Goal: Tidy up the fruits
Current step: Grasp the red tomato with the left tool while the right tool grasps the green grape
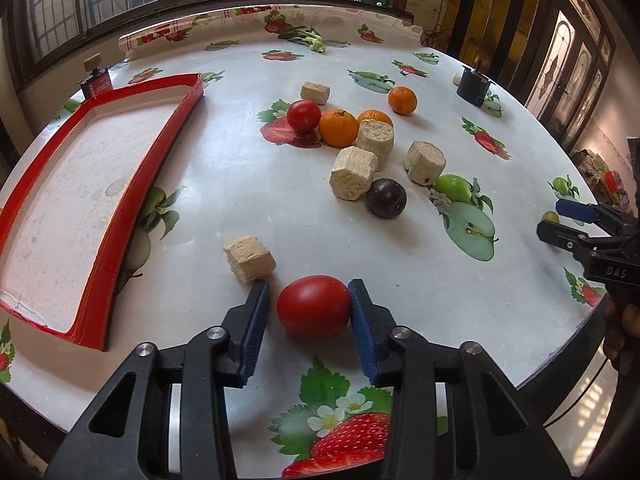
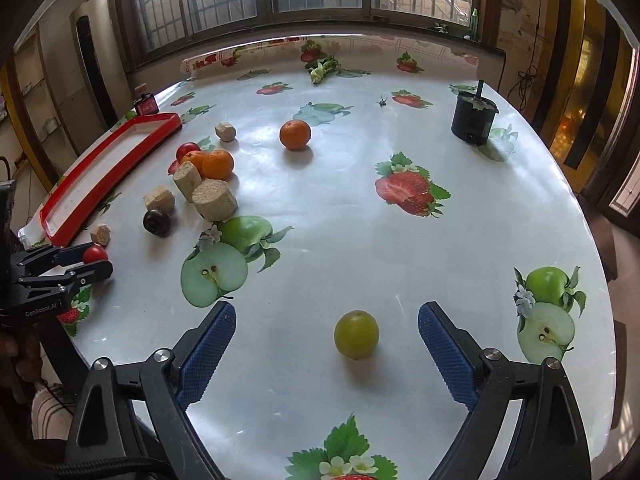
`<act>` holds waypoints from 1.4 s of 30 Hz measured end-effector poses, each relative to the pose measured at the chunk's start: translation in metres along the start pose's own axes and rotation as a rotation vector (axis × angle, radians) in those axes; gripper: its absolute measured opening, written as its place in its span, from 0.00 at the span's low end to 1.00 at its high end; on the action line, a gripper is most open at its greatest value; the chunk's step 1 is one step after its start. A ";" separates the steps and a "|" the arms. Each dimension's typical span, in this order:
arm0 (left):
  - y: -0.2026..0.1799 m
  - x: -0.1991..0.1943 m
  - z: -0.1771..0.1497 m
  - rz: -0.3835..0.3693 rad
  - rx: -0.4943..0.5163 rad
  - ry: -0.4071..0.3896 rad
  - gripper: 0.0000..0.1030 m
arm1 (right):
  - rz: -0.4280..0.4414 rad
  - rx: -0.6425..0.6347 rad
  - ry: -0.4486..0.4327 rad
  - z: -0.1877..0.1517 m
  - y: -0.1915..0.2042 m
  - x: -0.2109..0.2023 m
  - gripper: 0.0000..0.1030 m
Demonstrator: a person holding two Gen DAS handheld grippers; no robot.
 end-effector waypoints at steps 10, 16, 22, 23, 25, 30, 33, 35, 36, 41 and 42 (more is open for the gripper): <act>0.000 -0.003 0.003 -0.059 -0.008 0.000 0.31 | 0.030 0.009 0.031 -0.008 0.003 0.012 0.30; -0.001 -0.013 0.004 -0.082 -0.016 -0.016 0.31 | 0.119 -0.003 -0.004 0.010 0.029 0.000 0.21; 0.005 -0.025 0.008 -0.093 -0.031 -0.044 0.31 | 0.167 -0.040 -0.022 0.021 0.056 -0.001 0.13; 0.006 -0.027 0.009 -0.097 -0.033 -0.048 0.31 | 0.172 -0.043 -0.024 0.022 0.058 -0.002 0.12; 0.006 -0.029 0.009 -0.104 -0.036 -0.051 0.31 | 0.174 -0.053 -0.028 0.022 0.059 -0.004 0.12; 0.004 -0.030 0.006 -0.124 -0.031 -0.052 0.31 | 0.140 -0.043 -0.019 0.013 0.046 -0.011 0.12; 0.000 -0.030 0.005 -0.136 -0.026 -0.051 0.31 | 0.105 -0.021 -0.017 0.005 0.032 -0.015 0.48; -0.001 -0.031 0.005 -0.141 -0.022 -0.050 0.31 | 0.061 -0.022 -0.042 0.000 0.023 -0.020 0.56; -0.002 -0.031 0.004 -0.144 -0.021 -0.048 0.31 | 0.039 -0.027 -0.046 -0.003 0.019 -0.021 0.56; -0.006 -0.032 0.004 -0.150 -0.017 -0.045 0.31 | 0.035 -0.008 -0.001 -0.013 0.008 -0.013 0.53; -0.006 -0.032 0.003 -0.151 -0.017 -0.046 0.31 | 0.042 -0.004 0.005 -0.015 0.006 -0.012 0.54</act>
Point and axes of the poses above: each gripper's, at about its wrist camera, not at the fingertips, and x roughly the way its jaws point, y to its left, z to its top, the point moved 5 cm from there along x, roughly the way its jaws point, and after that the axes turned 6 degrees about -y, right-handed, at the moved point
